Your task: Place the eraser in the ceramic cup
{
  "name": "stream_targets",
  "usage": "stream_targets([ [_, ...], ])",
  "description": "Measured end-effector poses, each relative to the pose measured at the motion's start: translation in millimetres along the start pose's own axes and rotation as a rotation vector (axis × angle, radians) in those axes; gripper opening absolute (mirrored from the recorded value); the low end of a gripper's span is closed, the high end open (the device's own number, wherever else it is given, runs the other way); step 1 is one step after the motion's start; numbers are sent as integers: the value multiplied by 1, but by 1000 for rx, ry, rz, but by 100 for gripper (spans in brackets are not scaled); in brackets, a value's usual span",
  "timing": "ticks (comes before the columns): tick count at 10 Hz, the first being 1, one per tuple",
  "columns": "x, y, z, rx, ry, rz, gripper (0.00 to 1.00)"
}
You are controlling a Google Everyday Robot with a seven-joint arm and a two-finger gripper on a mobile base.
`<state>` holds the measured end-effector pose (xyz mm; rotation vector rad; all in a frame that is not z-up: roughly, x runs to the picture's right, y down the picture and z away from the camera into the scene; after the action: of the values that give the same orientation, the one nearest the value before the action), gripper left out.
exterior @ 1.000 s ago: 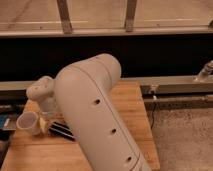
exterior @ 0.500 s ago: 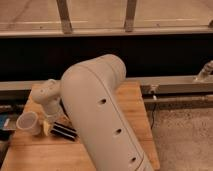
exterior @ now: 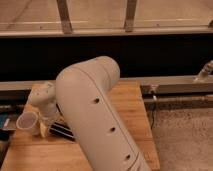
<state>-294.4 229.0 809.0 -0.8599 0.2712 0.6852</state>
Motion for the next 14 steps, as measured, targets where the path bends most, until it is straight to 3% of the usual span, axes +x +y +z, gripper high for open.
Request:
stream_targets([
  [6, 5, 3, 2, 7, 2, -20, 3],
  [9, 5, 4, 1, -7, -3, -11, 0],
  [11, 3, -5, -15, -15, -30, 27, 0],
  [14, 4, -19, -63, 25, -140, 101, 0],
])
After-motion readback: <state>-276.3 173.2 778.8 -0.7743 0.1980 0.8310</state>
